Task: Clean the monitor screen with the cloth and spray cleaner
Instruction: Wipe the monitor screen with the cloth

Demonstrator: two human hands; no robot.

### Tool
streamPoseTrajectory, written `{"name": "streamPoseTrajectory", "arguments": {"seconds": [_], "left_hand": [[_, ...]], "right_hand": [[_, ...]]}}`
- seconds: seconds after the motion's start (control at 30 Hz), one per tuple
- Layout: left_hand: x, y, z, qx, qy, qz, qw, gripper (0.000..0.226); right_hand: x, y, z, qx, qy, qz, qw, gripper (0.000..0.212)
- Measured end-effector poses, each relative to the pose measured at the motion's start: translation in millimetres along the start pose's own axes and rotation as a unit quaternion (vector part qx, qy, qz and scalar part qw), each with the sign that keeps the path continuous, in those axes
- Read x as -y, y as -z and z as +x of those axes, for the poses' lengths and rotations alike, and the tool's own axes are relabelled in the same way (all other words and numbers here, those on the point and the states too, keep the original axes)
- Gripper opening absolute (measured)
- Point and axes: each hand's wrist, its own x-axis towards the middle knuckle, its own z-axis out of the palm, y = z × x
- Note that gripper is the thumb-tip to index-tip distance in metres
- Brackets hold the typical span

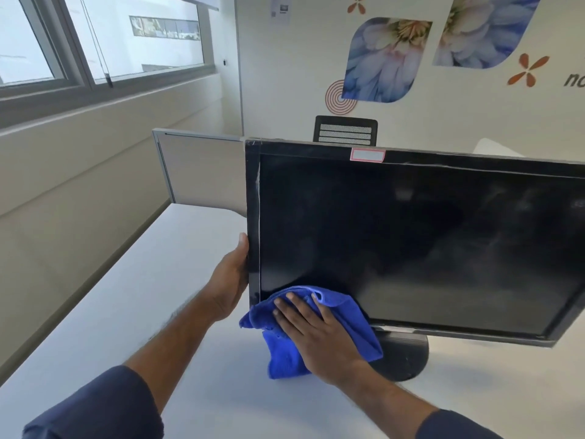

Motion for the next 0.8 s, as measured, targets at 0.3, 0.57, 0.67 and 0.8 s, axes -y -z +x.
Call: {"name": "streamPoseTrajectory", "arguments": {"seconds": [0.3, 0.57, 0.67, 0.8], "left_hand": [[8.8, -3.2, 3.2, -0.040, 0.010, -0.016, 0.999, 0.055], [11.9, -0.1, 3.0, -0.015, -0.013, 0.004, 1.000, 0.065], [13.3, -0.5, 3.7, -0.015, -0.011, 0.007, 1.000, 0.068], [13.1, -4.3, 5.6, -0.037, -0.003, -0.014, 0.999, 0.064]], "right_hand": [[21.0, 11.7, 20.0, 0.049, -0.029, 0.048, 0.997, 0.074], [4.9, 1.1, -7.3, 0.031, -0.043, 0.038, 0.998, 0.075], [-8.8, -2.9, -21.2, 0.024, -0.053, 0.006, 0.998, 0.080], [-38.3, 9.2, -9.1, -0.042, -0.065, -0.025, 0.997, 0.068]]}}
